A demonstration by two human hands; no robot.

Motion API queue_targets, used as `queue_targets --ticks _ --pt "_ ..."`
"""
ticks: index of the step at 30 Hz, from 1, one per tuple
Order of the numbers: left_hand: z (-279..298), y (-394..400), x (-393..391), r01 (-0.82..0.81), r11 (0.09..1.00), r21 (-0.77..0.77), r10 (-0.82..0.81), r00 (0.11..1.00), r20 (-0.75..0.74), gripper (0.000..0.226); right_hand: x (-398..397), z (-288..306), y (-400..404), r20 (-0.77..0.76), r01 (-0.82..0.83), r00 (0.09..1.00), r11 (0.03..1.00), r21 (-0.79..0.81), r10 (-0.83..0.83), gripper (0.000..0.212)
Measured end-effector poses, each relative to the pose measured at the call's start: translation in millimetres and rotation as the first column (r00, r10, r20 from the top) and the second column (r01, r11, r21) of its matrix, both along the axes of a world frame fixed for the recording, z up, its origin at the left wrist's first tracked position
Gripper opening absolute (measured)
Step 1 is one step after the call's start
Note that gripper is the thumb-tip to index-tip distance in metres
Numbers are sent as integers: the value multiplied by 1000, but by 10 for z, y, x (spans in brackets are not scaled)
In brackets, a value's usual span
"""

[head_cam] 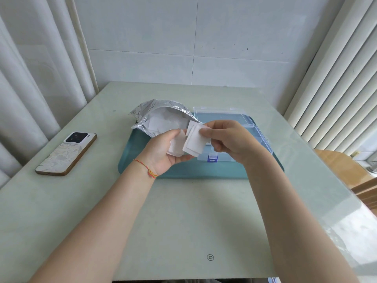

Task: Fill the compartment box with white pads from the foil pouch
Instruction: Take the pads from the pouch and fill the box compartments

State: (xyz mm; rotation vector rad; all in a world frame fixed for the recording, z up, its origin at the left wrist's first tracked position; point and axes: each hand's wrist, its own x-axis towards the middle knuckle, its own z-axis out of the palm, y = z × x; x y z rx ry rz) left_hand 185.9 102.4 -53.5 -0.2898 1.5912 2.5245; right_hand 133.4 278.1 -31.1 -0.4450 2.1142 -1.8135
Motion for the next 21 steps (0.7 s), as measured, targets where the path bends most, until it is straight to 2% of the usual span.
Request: queue_targets --ticks 3,9,11,14,16,19,21 --pt "13 1 33 135 989 -54 -134 990 37 29 38 31 1 -38 -68 997 998 12 68 2" --pt "6 32 44 341 939 -39 -341 940 1 71 135 29 -137 -116 -28 993 997 67 36 6" --pt "0 46 49 337 939 -70 -339 941 -9 64 156 18 -182 -154 29 988 993 114 -11 7" --pt "-12 54 47 291 952 -92 -293 956 -6 39 172 26 -181 -233 94 972 967 237 -37 12" --pt "-33 42 35 285 954 -91 -286 958 0 32 164 41 -162 -265 133 962 957 259 -62 10" --pt "-64 31 19 249 964 -90 -249 969 14 19 123 38 -167 -302 251 935 946 203 -184 8" --pt "-81 27 -3 162 984 -73 -161 987 10 19 84 33 -149 -264 331 919 937 115 -292 10"
